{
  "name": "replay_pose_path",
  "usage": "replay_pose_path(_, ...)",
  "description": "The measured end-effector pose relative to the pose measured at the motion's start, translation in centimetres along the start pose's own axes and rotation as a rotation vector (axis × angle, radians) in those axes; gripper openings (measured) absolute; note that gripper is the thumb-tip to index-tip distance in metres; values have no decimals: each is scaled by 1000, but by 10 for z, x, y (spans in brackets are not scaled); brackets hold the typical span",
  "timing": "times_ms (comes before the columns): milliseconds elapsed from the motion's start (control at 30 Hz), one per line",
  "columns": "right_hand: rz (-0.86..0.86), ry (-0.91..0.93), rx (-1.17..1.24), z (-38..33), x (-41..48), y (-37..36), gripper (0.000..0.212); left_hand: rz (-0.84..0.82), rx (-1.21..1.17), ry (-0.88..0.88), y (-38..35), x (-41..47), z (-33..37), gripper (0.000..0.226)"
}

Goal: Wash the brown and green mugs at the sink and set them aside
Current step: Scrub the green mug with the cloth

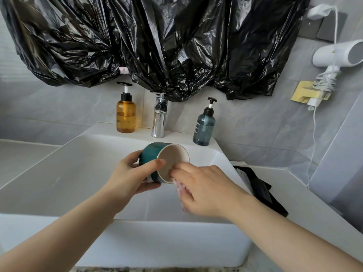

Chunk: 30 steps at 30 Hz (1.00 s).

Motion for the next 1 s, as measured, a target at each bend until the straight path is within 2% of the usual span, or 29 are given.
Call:
replay_pose_path(233, -42, -6, -205, 5, 15, -12, 21, 2, 24, 25, 4, 2, -2, 83)
replay_pose_path(467, -230, -54, 13, 13, 22, -23, 19, 18, 32, 31, 5, 3, -4, 88)
replay_pose_path(567, -240, -77, 129, 13, 23, -22, 34, 17, 24, 35, 4, 3, -4, 86)
replay_pose_path(700, -26, -121, 362, 17, 11, 6, 67, 7, -51, 50, 5, 2, -4, 49)
replay_pose_path(767, 127, -177, 409, 21, 4, 18, 57, 6, -63, 61, 6, 3, -5, 53)
replay_pose_path(867, 377, -194, 388, 28, -9, 32, 24, 2, -51, 70, 4, 2, -5, 75)
replay_pose_path(933, 336, -98, 240, 17, -8, 31, 6, 11, -38, 69, 4, 2, -5, 79)
replay_pose_path(1000, 193, 0, 50, 3, -2, 20, 12, 25, -10, 63, 5, 3, -6, 77)
Point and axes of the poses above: each hand's wrist, its own x-axis towards the middle knuckle, its own y-axis out of the back of the hand, z = x × y, the point moved 8 cm from there along x, towards the middle knuckle, and after that the axes turned 8 degrees about y, right-handed, at the moved point
